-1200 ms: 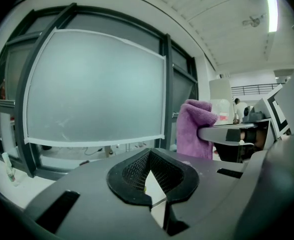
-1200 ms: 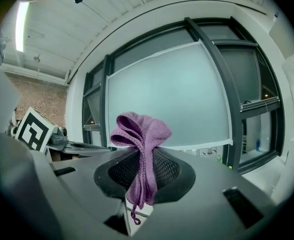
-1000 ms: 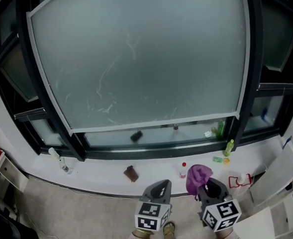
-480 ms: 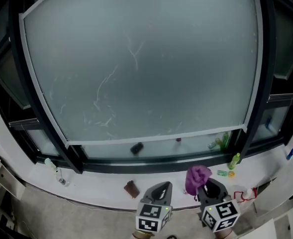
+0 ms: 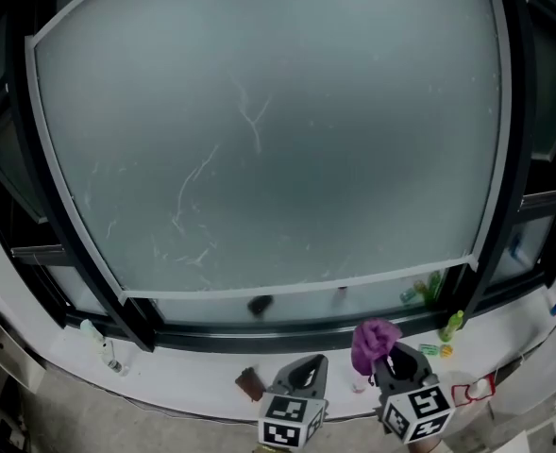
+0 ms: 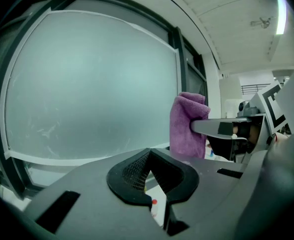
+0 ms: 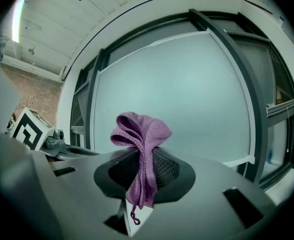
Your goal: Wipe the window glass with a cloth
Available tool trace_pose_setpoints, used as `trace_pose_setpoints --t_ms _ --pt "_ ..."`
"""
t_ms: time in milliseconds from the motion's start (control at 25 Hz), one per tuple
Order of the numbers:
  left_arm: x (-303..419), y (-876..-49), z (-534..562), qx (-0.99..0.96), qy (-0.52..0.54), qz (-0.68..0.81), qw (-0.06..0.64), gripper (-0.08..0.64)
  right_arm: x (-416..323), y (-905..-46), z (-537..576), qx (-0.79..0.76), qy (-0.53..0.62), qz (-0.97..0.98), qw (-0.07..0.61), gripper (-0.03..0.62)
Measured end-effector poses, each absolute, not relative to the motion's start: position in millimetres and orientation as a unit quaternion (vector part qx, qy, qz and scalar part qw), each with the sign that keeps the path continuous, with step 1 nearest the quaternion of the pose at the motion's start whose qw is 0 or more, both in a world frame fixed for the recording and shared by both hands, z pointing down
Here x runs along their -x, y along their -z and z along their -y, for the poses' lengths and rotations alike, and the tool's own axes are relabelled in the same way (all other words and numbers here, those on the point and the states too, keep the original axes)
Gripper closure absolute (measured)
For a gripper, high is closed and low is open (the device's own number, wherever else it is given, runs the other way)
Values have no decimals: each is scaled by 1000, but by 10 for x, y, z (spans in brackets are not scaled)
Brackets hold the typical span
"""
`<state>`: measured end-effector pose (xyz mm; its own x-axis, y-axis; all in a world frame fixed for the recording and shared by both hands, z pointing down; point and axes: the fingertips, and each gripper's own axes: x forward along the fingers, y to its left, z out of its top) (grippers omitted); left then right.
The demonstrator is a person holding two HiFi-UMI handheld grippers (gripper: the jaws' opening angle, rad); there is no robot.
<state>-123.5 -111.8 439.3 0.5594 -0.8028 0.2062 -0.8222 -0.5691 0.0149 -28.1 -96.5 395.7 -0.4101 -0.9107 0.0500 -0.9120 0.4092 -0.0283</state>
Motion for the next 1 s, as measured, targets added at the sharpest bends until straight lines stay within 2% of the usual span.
trace_pose_setpoints --t_ms 400,1000 --pt "1222 -4111 1652 -878 -82 469 54 555 286 -3672 1541 -538 8 843 12 528" --pt "1180 -3332 3046 -853 -51 520 9 555 239 -2595 3133 -500 98 860 -29 528"
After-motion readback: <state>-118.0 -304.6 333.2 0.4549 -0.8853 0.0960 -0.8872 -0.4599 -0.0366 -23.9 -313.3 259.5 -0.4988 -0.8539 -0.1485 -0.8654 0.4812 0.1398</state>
